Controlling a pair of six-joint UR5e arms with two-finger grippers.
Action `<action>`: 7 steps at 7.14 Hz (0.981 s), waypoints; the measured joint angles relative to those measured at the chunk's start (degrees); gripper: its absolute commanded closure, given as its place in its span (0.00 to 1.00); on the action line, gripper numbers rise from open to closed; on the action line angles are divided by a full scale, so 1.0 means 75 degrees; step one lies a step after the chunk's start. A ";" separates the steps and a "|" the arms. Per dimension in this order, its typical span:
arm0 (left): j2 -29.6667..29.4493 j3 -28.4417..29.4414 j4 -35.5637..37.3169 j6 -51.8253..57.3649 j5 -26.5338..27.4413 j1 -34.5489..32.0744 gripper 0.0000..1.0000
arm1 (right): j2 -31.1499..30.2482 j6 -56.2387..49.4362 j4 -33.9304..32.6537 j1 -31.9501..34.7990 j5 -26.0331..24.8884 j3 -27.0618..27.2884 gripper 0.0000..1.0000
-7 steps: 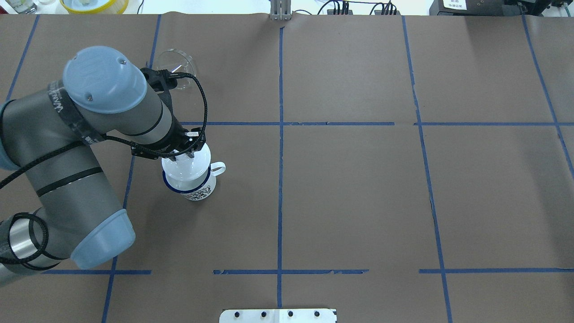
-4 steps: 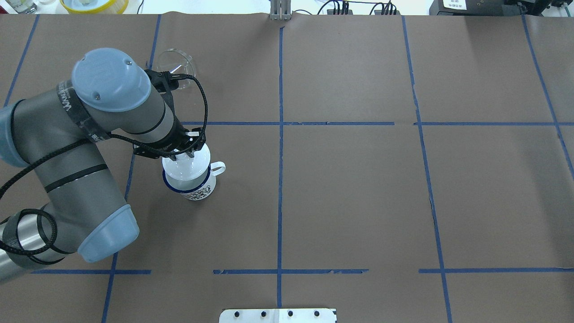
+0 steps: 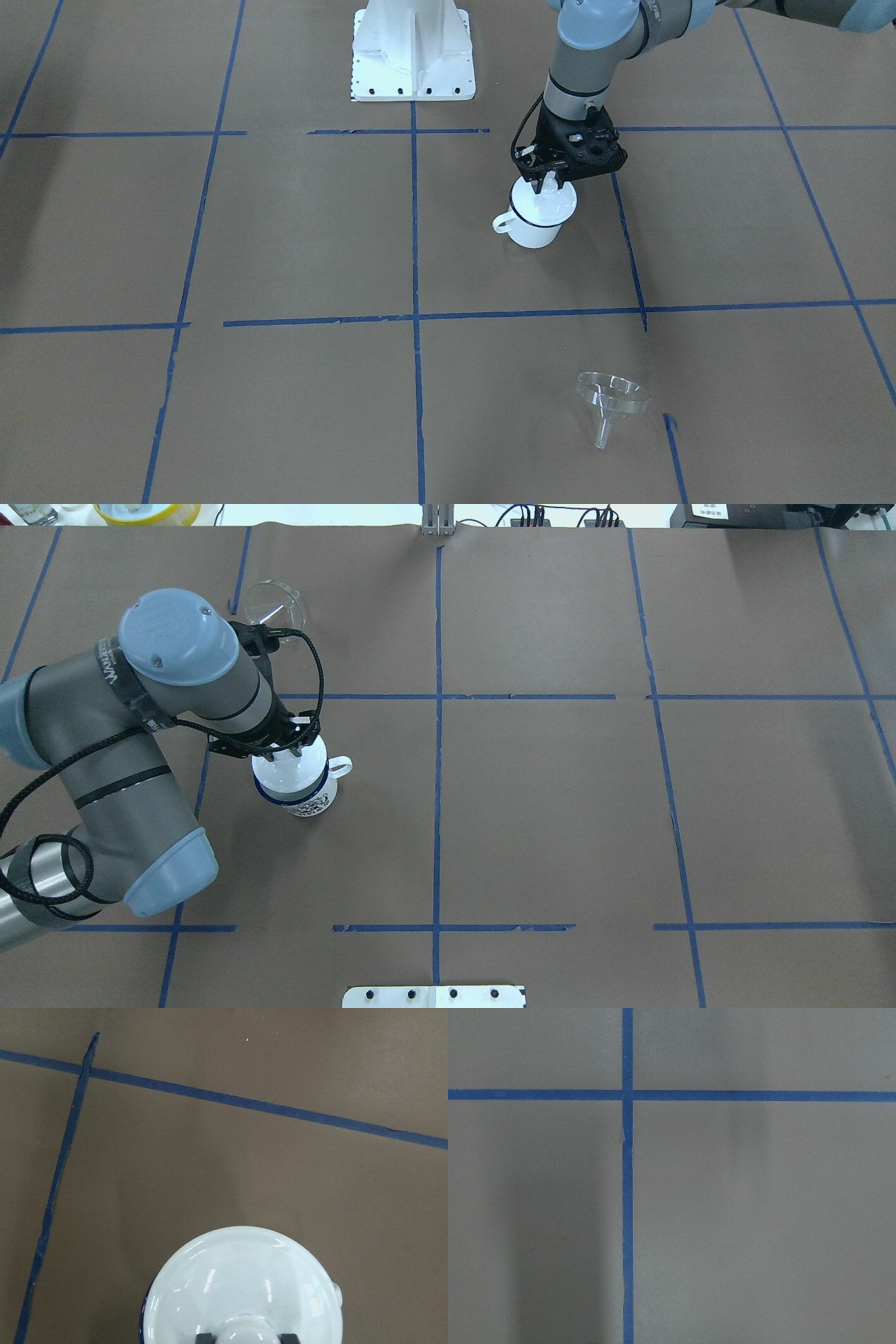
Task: Remove funnel from cup
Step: 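Lower the white funnel spout-first into the mug with the left gripper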
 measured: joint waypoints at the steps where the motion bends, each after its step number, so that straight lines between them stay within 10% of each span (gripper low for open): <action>1: 0.0028 -0.0003 -0.0004 -0.0003 -0.0005 0.0004 1.00 | 0.0000 0.0000 0.0000 0.0000 0.0000 0.0000 0.00; 7: 0.0046 0.0021 -0.0028 -0.0027 -0.0111 0.0027 1.00 | 0.0000 0.0000 0.0000 0.0000 0.0000 0.0000 0.00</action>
